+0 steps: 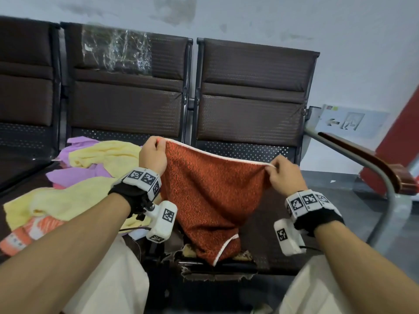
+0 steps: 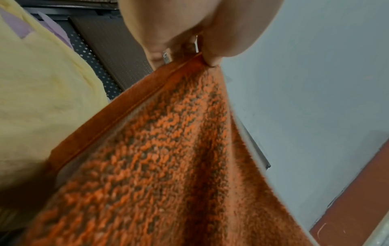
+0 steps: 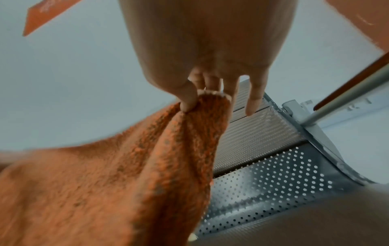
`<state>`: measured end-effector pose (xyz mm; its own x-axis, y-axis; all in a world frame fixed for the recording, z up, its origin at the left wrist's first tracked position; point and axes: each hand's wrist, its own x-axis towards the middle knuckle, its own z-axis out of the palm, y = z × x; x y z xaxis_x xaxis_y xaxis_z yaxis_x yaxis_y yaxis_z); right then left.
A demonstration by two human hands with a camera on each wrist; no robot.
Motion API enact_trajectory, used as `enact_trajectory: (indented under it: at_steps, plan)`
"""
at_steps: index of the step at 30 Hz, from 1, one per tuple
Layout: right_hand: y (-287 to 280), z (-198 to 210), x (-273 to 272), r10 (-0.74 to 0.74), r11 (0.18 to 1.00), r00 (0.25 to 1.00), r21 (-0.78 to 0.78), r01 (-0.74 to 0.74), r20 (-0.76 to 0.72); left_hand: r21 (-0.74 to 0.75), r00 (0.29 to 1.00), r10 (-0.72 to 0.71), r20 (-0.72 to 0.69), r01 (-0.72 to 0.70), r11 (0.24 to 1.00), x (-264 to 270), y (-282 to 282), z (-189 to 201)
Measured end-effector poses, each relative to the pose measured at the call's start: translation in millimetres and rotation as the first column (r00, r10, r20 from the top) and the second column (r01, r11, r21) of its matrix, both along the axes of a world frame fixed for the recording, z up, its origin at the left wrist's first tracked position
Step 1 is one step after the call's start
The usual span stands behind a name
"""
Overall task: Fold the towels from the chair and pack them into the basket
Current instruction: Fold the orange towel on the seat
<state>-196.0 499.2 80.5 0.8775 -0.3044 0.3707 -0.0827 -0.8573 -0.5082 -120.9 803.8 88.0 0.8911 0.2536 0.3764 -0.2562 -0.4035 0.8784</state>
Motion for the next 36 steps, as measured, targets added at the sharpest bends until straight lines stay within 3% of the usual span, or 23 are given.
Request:
enact_trajectory:
  at_steps: [6,9,12,14,18,22,25,29,36]
  plan:
    - [-9,60,1,-0.17,0.974,0.955,0.186,0.125,0.244,0.006,0.99,-0.022,0.143,0.021,1.0,-6,5,43]
    - [-5,98,-5,-0.142,0.982,0.897,0.172,0.076,0.418,-0.076,0.984,0.002,0.18,0.012,0.997,-9,4,79]
    - [1,137,-18,-0.098,0.982,0.777,0.187,-0.025,0.622,-0.183,0.965,-0.011,0.26,0.061,0.981,-10,10,118]
    - [-1,152,-25,-0.116,0.973,0.74,0.226,-0.051,0.663,-0.156,0.946,-0.034,0.324,0.089,0.984,-13,16,134]
    - [-10,151,-29,-0.169,0.973,0.803,0.227,0.044,0.571,0.019,0.937,-0.04,0.346,0.035,0.999,-21,21,132]
    - [-16,130,-20,-0.18,0.978,0.878,0.173,0.113,0.444,0.041,0.954,-0.032,0.297,0.02,0.999,-20,20,110]
    - [-18,110,-8,-0.232,0.953,0.901,0.274,0.133,0.368,0.008,0.976,-0.04,0.216,0.039,0.999,-12,19,92]
    - [-21,79,10,-0.305,0.892,0.923,0.408,0.192,0.233,0.07,0.994,-0.072,0.083,0.066,0.995,3,15,65]
    - [-16,31,39,-0.341,0.752,0.924,0.639,0.159,0.171,-0.139,0.97,-0.233,-0.067,0.222,0.965,25,-1,25]
